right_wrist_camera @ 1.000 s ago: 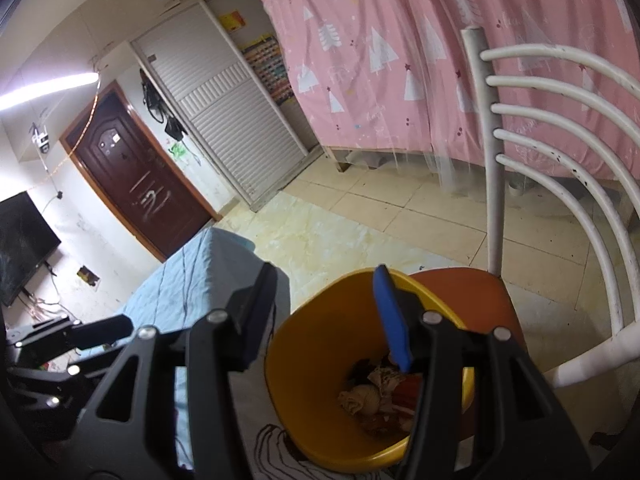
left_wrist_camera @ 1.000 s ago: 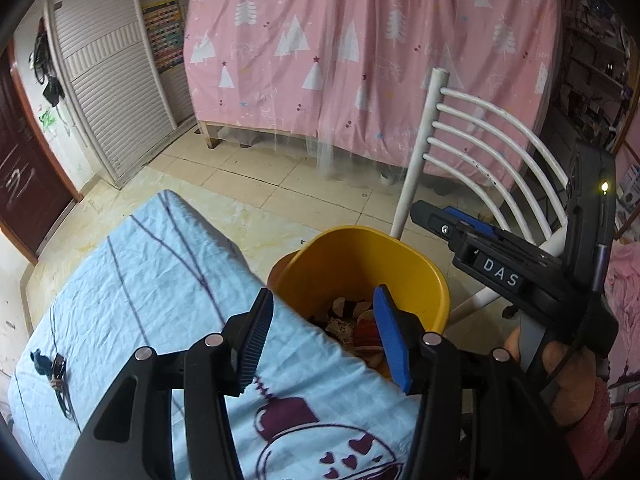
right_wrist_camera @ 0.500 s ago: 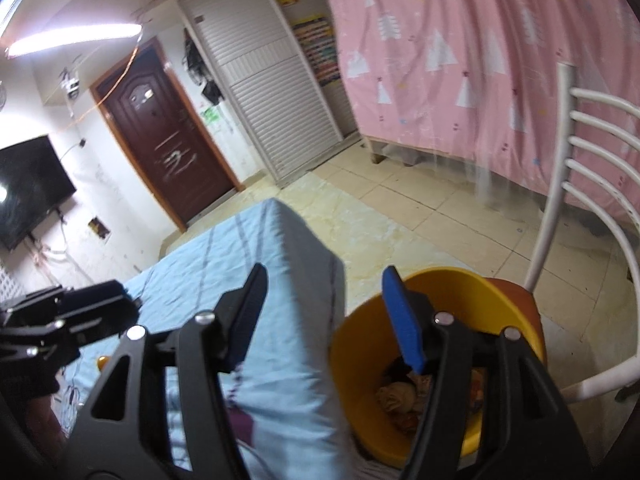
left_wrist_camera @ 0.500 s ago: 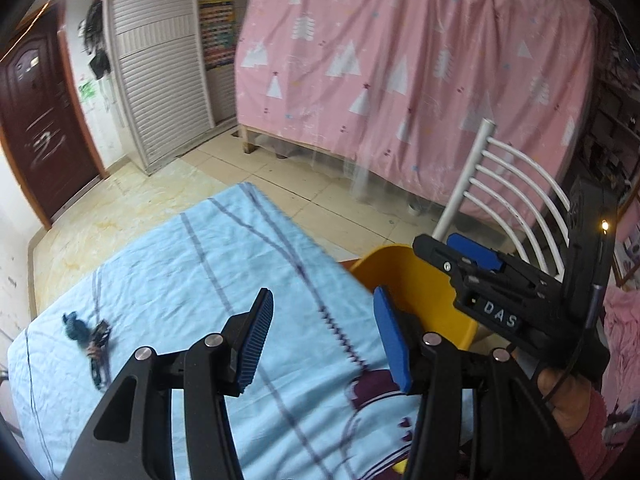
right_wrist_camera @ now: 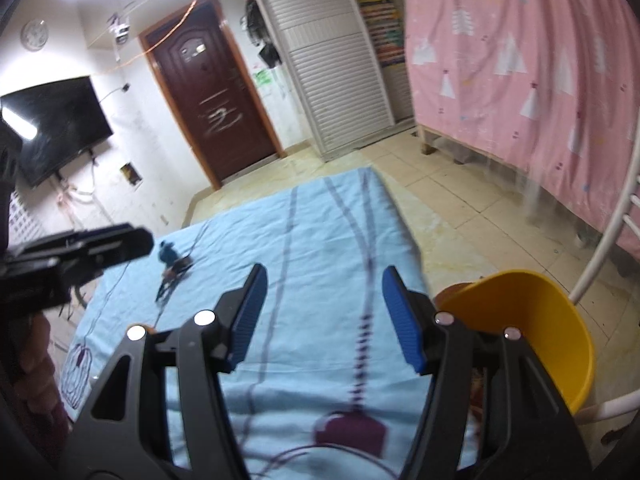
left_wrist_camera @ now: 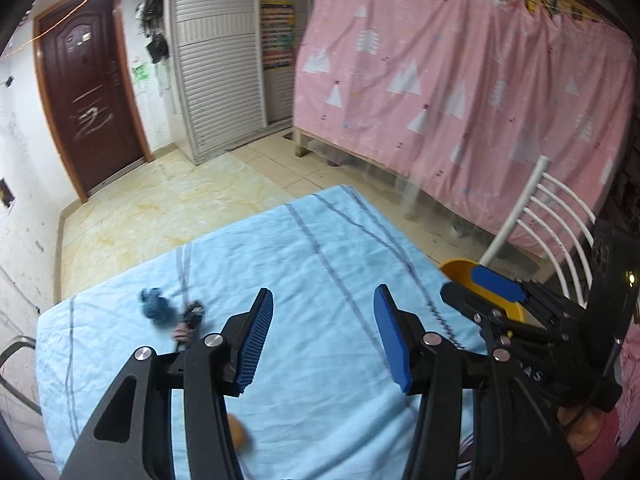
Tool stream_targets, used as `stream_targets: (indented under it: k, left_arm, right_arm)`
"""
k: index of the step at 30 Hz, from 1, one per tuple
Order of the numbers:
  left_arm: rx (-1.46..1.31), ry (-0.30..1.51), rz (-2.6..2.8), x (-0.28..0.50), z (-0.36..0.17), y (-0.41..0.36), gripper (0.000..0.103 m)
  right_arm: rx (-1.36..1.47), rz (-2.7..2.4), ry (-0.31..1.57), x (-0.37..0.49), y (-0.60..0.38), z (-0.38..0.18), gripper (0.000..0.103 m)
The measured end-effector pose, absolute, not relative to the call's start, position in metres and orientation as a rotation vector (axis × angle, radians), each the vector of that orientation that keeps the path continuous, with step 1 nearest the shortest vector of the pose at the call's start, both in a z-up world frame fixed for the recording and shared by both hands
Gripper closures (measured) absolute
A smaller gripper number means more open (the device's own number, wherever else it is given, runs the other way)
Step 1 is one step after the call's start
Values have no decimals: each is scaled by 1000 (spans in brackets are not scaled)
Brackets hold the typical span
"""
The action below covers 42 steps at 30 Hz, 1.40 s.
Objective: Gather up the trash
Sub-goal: 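Return both grippers to the bed, then grasp the blue yarn ball with the left gripper while the right grasps the orange ball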
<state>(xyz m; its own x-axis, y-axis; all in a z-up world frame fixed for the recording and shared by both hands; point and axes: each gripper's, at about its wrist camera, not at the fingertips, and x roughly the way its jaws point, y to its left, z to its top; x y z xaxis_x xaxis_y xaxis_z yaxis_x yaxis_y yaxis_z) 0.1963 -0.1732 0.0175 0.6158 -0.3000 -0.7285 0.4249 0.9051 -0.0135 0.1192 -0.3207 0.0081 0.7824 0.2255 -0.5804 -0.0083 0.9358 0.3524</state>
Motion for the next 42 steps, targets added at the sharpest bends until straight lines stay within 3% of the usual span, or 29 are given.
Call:
stream_targets:
  k: [20,42]
  left_arm:
    - [53,868,-242,259,-3,-59,59]
    - [-20,1024,-178,319,-65,-32,58]
  right_arm:
    - [176,388,750,138,-200,3,41]
    - [16,582,832,138,-119,-6,40]
